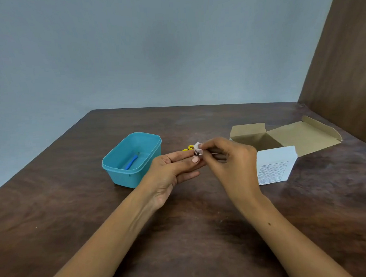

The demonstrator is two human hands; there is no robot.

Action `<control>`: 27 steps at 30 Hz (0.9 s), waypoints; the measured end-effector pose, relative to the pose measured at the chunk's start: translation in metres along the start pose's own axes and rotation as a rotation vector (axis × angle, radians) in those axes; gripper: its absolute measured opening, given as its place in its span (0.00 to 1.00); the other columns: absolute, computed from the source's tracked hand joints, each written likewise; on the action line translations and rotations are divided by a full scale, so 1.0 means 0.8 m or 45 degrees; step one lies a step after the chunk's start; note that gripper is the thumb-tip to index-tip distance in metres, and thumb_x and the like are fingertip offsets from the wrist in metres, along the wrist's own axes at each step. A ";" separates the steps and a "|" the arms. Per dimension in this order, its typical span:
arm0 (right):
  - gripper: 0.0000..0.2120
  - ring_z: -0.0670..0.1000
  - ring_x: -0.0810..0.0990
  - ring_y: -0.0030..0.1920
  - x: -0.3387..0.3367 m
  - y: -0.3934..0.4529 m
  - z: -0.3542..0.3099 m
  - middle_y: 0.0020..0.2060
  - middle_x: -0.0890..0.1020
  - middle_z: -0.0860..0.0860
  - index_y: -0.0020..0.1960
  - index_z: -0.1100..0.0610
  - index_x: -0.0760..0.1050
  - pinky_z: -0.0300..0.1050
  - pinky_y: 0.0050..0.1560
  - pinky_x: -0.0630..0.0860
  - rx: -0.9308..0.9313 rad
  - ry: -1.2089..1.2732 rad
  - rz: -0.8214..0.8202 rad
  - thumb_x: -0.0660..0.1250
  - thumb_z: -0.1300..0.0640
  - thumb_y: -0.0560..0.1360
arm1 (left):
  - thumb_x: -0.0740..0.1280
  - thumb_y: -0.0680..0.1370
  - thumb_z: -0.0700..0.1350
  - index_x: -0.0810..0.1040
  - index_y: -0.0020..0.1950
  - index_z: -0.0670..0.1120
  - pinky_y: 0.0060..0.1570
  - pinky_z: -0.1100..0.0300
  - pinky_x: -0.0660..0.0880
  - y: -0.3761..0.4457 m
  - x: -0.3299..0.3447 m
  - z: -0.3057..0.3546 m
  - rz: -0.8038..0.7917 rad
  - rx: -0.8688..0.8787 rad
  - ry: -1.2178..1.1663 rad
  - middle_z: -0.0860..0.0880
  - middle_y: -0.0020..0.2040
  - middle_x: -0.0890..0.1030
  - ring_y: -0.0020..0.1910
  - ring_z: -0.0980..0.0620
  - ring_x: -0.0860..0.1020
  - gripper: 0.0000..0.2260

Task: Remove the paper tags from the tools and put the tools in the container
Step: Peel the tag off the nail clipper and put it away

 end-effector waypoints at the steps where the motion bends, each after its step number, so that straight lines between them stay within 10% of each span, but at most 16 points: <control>1: 0.05 0.45 0.84 0.38 0.000 0.000 0.002 0.38 0.85 0.49 0.42 0.59 0.82 0.44 0.39 0.81 0.000 -0.013 0.008 0.74 0.67 0.69 | 0.67 0.73 0.33 0.81 0.54 0.39 0.42 0.63 0.81 0.000 0.001 0.000 -0.015 -0.010 -0.009 0.44 0.49 0.85 0.48 0.51 0.84 0.11; 27: 0.06 0.46 0.83 0.38 0.002 0.001 0.001 0.37 0.85 0.49 0.42 0.59 0.82 0.44 0.39 0.80 -0.100 -0.031 -0.134 0.72 0.68 0.69 | 0.65 0.75 0.33 0.81 0.50 0.40 0.41 0.61 0.81 -0.001 0.002 -0.001 -0.018 0.090 0.094 0.45 0.43 0.85 0.43 0.53 0.84 0.08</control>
Point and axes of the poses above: each hand's wrist, its own y-axis towards the middle knuckle, its own x-axis out of the palm, z = x × y, the point moved 2 cm from there along y, towards the middle knuckle
